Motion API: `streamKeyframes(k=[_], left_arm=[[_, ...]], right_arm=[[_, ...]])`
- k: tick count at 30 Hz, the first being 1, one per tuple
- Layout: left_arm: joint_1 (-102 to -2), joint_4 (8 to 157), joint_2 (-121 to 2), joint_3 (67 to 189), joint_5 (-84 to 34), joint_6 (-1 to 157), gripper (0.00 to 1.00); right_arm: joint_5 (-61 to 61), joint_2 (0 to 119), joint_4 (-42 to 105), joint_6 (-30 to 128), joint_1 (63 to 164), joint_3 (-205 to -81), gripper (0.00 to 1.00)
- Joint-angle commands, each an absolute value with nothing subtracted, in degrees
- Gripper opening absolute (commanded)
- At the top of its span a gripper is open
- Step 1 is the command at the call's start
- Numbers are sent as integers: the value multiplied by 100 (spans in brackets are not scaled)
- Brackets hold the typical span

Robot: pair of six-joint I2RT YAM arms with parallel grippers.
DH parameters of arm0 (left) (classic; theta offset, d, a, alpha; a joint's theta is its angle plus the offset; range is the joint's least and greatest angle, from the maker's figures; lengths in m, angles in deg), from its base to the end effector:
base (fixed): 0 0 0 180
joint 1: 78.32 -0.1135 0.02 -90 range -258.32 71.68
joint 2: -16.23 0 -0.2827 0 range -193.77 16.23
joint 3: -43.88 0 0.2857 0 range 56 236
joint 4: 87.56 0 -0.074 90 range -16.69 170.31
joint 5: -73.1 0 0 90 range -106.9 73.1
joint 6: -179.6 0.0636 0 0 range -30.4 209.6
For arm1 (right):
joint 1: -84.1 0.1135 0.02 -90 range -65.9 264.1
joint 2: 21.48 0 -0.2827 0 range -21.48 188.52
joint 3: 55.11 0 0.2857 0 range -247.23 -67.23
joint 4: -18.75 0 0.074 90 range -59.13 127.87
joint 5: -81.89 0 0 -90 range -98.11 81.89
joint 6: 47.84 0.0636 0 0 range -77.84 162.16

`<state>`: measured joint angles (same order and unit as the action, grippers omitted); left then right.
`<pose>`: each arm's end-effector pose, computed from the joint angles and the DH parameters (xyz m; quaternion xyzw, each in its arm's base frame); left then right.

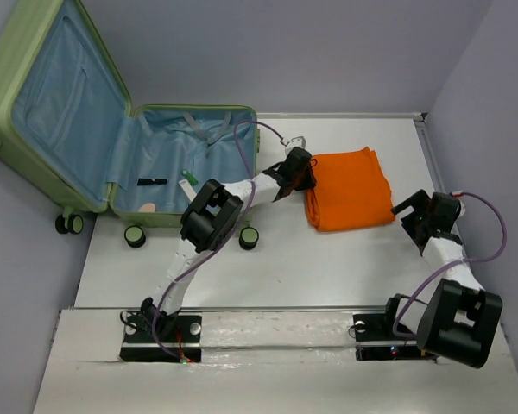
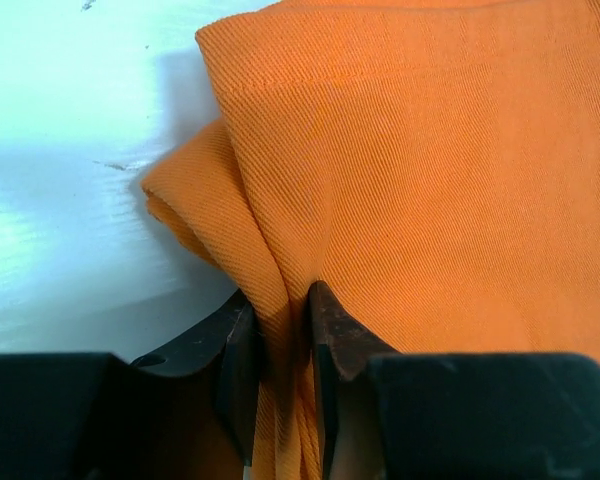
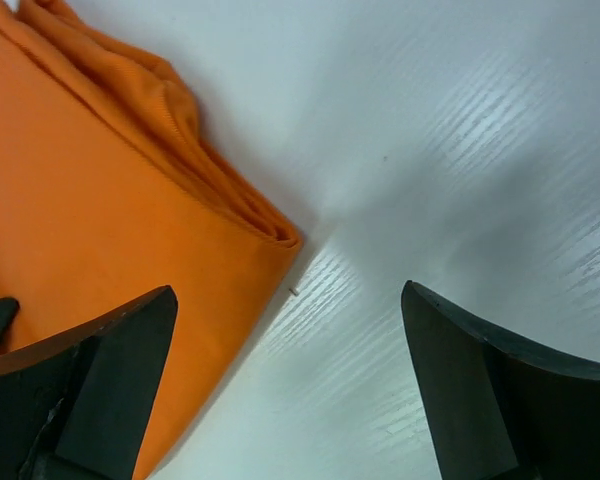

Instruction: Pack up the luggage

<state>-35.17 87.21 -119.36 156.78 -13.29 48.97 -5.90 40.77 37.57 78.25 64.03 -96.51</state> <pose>0.4456 -0.4122 0.1368 0.0026 0.8565 -0.3240 0.4017 0.2462 -0.0873 0.1742 0.4187 0.8023 0.0765 0.4186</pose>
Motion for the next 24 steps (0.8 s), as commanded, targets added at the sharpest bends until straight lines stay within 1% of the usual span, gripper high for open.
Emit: streamKeyframes(k=[1,4,6,8,9,11,17,19,20,21,24], left_arm=[[-3736,8629,-12036,15804,-1330,5417,6],[-3851,8638,-11992,15875,-1339,5786,6],[-3886,8629,-12035,16006,-1497,6014,6],[-3886,8611,-12071,16077,-1532,6103,6],[-3886,8611,-12097,16120,-1610,6138,6],[-3886,8603,-12150,16165,-1664,6191,6],[-3895,8603,-12273,16261,-1919,6209,6],[-3904,8611,-12282,16270,-1963,6200,6],[-3904,8611,-12282,16270,-1980,6200,6],[-3895,8629,-12282,16253,-1989,6200,6],[-3904,8638,-12273,16261,-2033,6200,6]], right_arm=[[-288,4573,3395,7556,6266,-10018,100],[180,5364,3317,7512,6266,-10291,100],[751,5881,3211,7529,6266,-10405,100],[1146,6147,2879,7573,6266,-10415,100],[1618,6262,2789,7591,6266,-10415,100],[2138,6596,2543,7661,6266,-10406,100],[2738,7333,2007,7898,6600,-10353,99],[2696,7475,1814,8003,6740,-10335,98],[2669,7545,1743,8030,6740,-10327,96],[2713,7668,1699,8100,6740,-10457,89],[2897,7923,1524,8258,6863,-10625,76]])
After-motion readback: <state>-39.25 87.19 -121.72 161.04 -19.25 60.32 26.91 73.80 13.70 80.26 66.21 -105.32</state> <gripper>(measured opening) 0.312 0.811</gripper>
